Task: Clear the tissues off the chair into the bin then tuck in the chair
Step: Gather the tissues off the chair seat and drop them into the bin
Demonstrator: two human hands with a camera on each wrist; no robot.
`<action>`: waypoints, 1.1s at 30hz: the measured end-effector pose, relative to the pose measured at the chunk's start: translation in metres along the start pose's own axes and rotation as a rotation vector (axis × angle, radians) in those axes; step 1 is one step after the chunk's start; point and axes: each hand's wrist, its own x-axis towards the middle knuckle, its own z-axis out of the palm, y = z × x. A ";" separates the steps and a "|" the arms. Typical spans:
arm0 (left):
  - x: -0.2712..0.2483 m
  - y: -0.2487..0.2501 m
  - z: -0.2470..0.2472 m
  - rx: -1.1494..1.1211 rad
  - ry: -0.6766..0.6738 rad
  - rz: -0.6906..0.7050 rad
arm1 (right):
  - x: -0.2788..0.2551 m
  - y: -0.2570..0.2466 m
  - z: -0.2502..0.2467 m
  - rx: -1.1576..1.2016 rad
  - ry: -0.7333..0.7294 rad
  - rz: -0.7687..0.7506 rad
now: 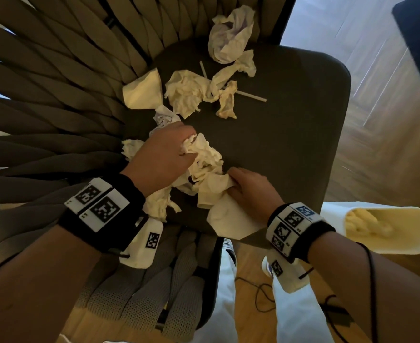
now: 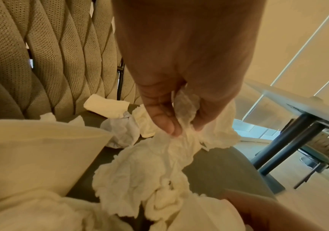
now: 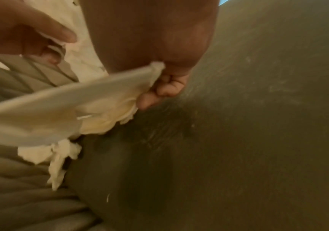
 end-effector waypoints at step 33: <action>0.052 0.229 0.101 -0.426 -0.186 0.007 | -0.174 0.183 -0.073 0.484 0.655 0.581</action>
